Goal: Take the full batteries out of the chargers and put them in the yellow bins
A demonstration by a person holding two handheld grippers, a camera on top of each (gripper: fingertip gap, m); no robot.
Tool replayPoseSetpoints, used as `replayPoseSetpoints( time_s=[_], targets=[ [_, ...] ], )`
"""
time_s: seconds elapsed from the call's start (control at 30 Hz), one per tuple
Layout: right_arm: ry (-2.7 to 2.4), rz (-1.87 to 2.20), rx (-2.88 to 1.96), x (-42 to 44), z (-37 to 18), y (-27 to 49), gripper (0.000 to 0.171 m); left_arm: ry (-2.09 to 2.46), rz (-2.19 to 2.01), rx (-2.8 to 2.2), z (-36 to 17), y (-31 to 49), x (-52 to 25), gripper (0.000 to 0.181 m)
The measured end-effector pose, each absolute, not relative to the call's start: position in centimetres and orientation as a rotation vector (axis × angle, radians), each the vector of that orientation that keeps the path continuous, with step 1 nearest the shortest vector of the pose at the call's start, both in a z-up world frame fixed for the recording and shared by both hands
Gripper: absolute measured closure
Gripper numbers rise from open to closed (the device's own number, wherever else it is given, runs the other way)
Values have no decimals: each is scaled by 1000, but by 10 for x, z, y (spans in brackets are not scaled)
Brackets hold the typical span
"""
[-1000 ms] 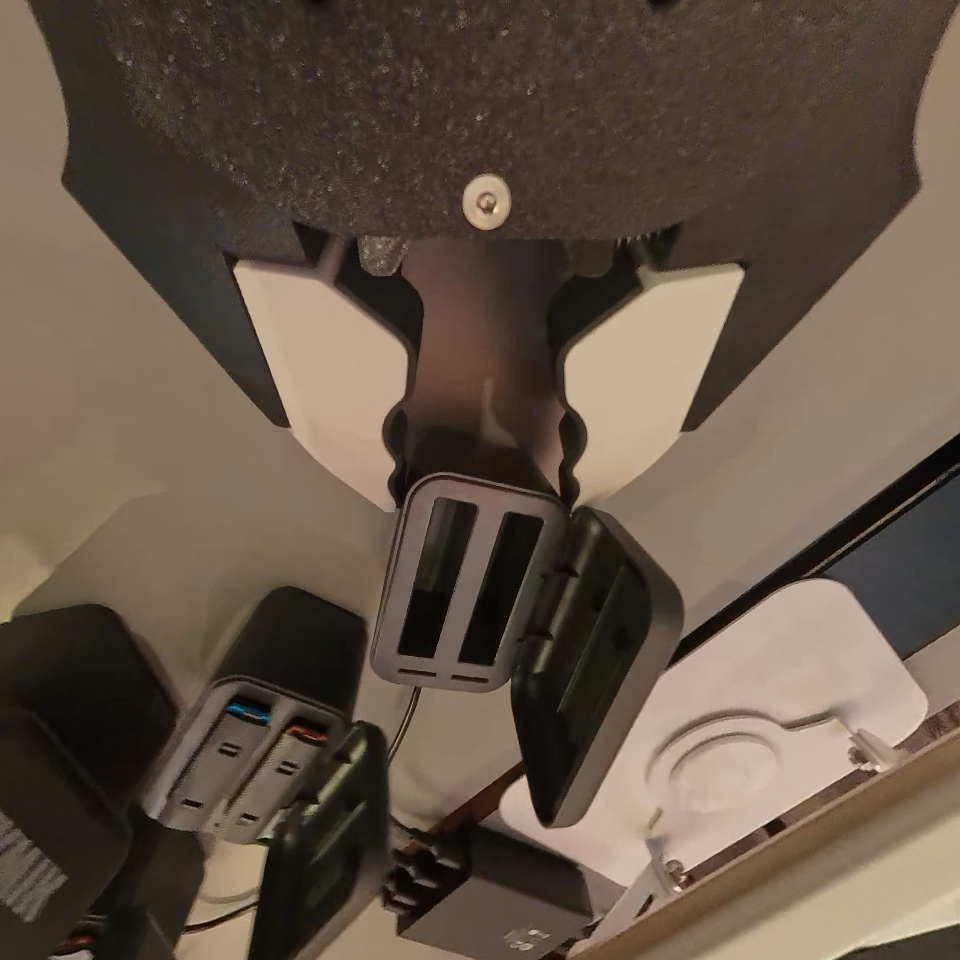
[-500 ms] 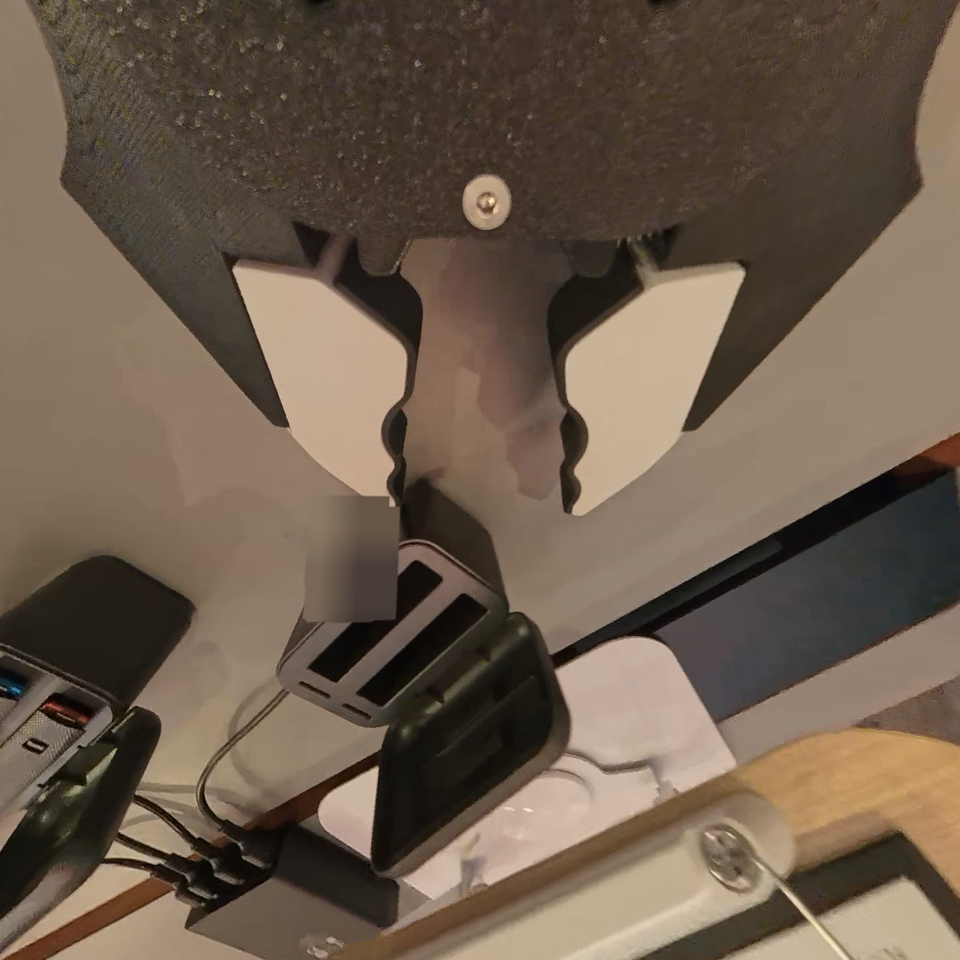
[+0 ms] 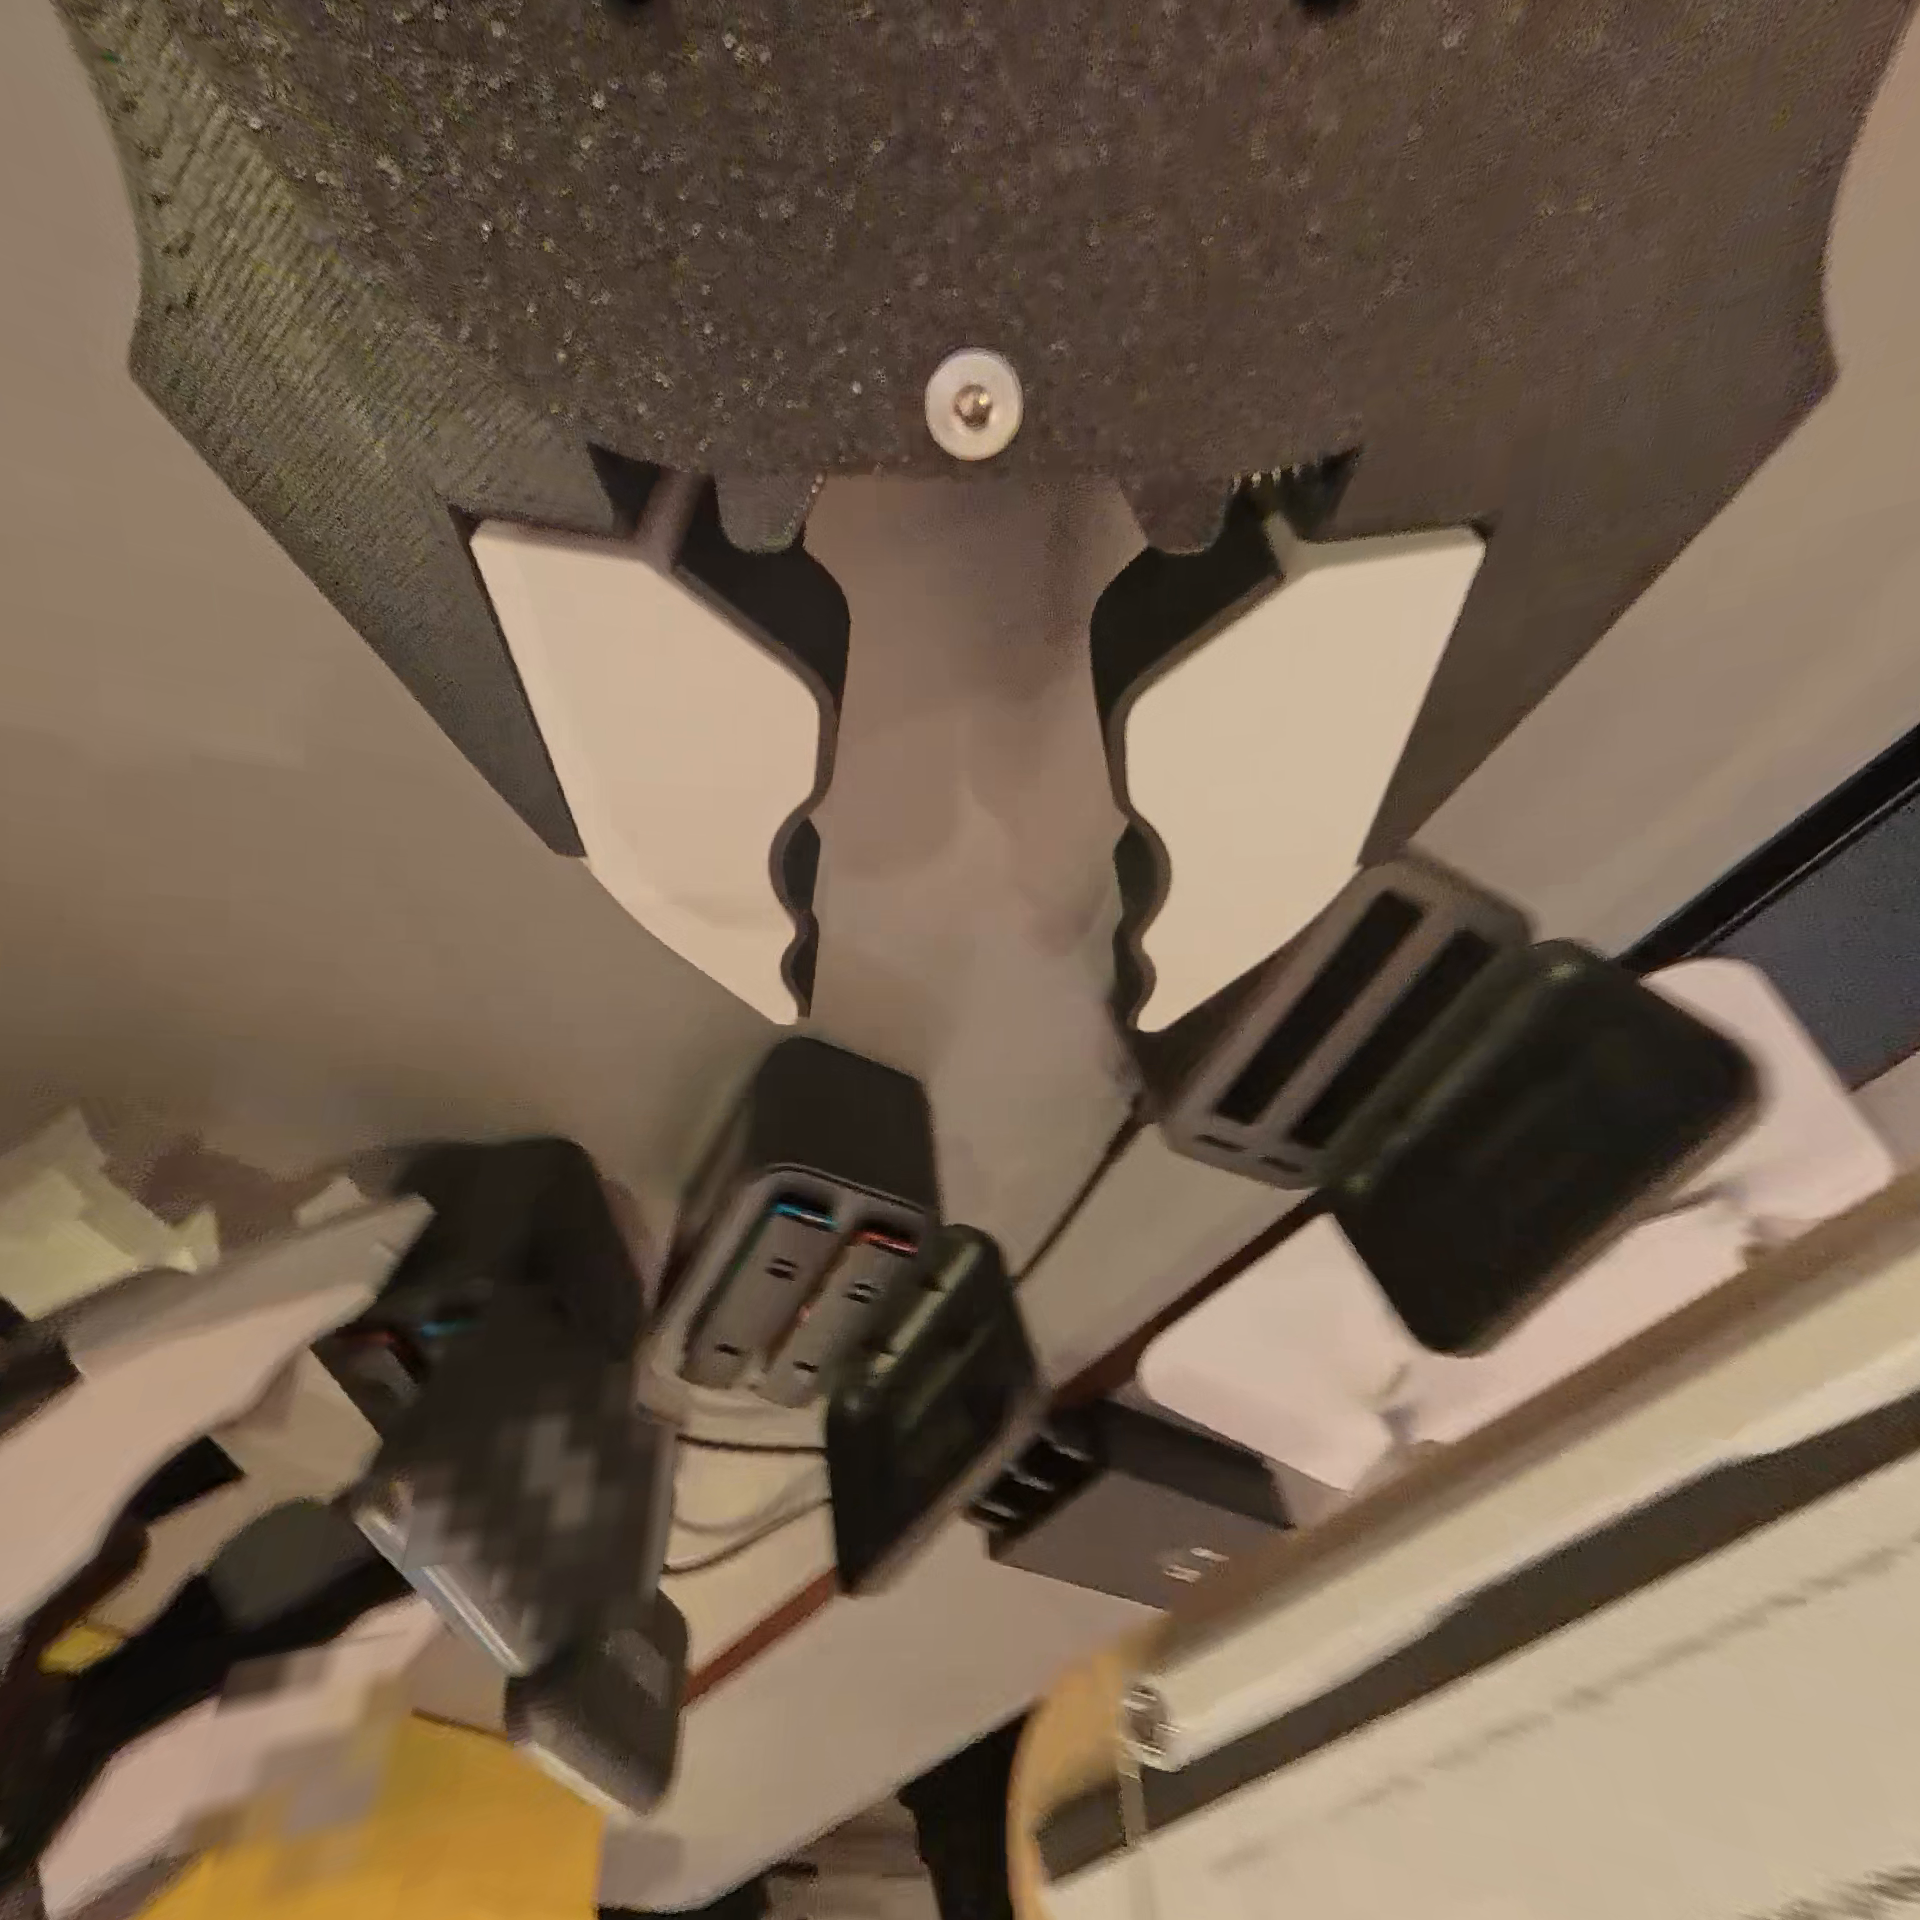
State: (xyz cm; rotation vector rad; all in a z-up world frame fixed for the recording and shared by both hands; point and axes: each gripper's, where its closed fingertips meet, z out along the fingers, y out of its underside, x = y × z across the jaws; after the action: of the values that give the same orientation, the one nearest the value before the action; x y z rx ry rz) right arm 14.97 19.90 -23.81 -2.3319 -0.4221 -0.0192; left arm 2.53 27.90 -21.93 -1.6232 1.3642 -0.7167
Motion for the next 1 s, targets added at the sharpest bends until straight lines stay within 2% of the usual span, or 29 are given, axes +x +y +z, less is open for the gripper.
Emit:
replayPoseSetpoints(
  time_s=[0.23,0.43,0.57,0.63,0.73,0.9,1.0],
  targets=[
    [-331,-57,-2341,169,-233,196,87,1547,-680,-1640,-250,255,61,113],
    [-325,21,-2238,153,-163,194,94,1594,-662,-1691,-264,261,81,105],
    [-377,109,-2263,125,-144,209,95,1598,-678,-1712,-266,265,94,107],
    [-422,117,-2320,117,-145,222,95,1589,-664,-1709,-265,266,96,119],
    [-711,178,-2412,99,-158,233,111,1594,-669,-1705,-265,265,94,122],
    [-1459,-42,-2230,94,-188,243,140,1608,-671,-1689,-265,264,91,123],
    [-1579,-94,-2238,94,-206,249,144,1614,-673,-1684,-265,264,88,123]
  ],
)
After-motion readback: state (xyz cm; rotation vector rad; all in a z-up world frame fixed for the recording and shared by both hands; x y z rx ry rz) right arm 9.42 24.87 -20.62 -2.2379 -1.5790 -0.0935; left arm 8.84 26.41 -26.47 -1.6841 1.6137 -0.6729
